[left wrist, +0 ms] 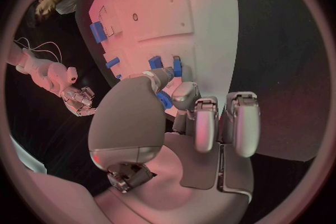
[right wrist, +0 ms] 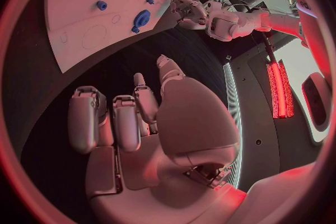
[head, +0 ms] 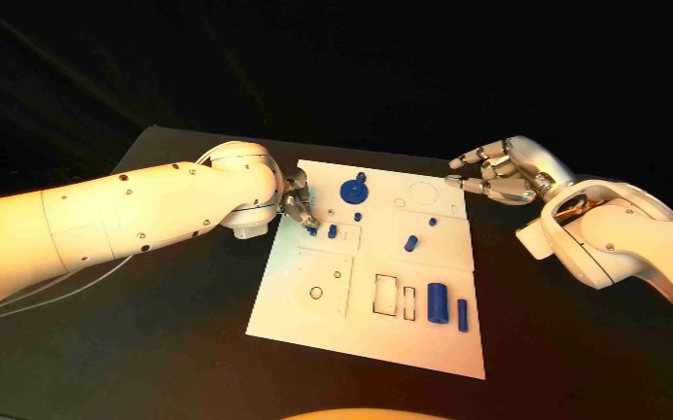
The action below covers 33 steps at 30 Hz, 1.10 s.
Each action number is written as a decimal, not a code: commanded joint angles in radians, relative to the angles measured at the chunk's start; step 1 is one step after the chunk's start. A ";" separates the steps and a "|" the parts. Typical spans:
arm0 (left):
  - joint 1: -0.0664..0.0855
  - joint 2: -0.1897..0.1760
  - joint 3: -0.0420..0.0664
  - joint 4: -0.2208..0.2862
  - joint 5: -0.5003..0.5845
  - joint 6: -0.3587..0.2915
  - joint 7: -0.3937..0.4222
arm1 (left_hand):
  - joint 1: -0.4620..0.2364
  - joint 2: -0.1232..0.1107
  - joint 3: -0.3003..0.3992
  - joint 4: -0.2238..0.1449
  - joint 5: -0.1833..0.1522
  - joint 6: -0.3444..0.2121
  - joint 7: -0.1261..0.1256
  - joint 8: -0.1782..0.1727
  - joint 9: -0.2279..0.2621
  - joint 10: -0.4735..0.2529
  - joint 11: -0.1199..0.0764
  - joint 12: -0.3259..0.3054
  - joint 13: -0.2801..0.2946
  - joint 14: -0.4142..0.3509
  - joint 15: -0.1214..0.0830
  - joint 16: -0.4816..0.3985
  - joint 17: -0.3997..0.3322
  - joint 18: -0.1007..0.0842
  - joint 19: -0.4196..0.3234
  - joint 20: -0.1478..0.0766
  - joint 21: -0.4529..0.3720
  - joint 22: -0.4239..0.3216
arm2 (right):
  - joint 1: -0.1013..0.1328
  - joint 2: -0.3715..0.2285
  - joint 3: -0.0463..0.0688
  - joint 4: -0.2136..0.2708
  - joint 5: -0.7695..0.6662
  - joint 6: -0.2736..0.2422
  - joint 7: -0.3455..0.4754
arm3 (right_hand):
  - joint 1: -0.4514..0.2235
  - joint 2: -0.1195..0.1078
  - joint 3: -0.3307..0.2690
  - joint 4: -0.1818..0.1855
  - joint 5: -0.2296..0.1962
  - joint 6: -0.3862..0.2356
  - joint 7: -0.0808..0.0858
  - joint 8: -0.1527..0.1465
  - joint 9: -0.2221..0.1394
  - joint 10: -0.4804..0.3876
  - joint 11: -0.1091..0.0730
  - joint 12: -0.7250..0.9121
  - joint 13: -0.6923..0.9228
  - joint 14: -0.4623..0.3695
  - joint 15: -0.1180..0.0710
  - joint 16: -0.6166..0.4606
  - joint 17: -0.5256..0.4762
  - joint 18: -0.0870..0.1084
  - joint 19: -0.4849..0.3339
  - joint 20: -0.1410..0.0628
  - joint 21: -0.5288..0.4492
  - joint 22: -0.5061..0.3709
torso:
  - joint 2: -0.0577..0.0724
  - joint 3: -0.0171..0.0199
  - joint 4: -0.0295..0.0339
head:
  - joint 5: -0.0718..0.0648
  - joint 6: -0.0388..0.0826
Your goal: Assemble the parts on the task board
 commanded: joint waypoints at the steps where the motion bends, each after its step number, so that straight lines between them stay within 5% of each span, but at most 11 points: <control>1: -0.002 0.003 -0.001 0.000 -0.004 0.029 -0.029 | -0.005 0.007 0.100 -0.095 0.000 0.019 -0.026 0.004 0.083 0.005 -0.001 0.006 0.000 0.105 -0.009 0.002 0.263 -0.014 0.101 -0.007 0.003 0.259 | -0.001 0.000 0.000 0.001 -0.006 0.006 0.007 | -0.003 0.004 -0.004 -0.001 0.006 0.005 -0.002 0.005 0.002 0.002 -0.006 -0.001 0.001 0.057 -0.004 -0.005 0.053 0.004 -0.001 -0.007 -0.004 0.097 | 0.000 0.0004 0.0000 | 0.000 -0.001; 21: -0.005 0.008 -0.001 0.000 0.001 0.032 -0.027 | -0.012 0.002 0.099 -0.094 -0.002 0.020 -0.028 0.010 0.090 0.005 -0.003 0.002 -0.006 0.105 -0.010 0.002 0.263 -0.014 0.101 -0.008 0.004 0.260 | -0.001 -0.002 0.000 0.003 -0.007 0.006 0.009 | -0.004 0.005 -0.005 0.000 0.006 0.005 -0.002 0.005 0.002 0.002 -0.006 -0.001 0.001 0.057 -0.004 -0.005 0.053 0.004 0.000 -0.007 -0.004 0.097 | 0.000 0.0003 -0.0003 | -0.002 -0.002; 33: -0.005 0.010 -0.001 -0.007 0.009 0.040 -0.028 | -0.066 -0.026 0.057 -0.064 -0.005 0.025 -0.039 0.024 0.107 0.009 -0.011 0.000 -0.013 0.105 -0.016 0.002 0.263 -0.015 0.104 -0.010 0.006 0.263 | -0.001 -0.003 0.000 0.004 -0.007 0.006 0.008 | -0.004 0.005 -0.005 0.000 0.006 0.005 -0.002 0.005 0.002 0.002 -0.006 -0.001 0.001 0.057 -0.004 -0.005 0.053 0.004 0.000 -0.007 -0.004 0.097 | 0.000 0.0004 0.0001 | -0.003 -0.004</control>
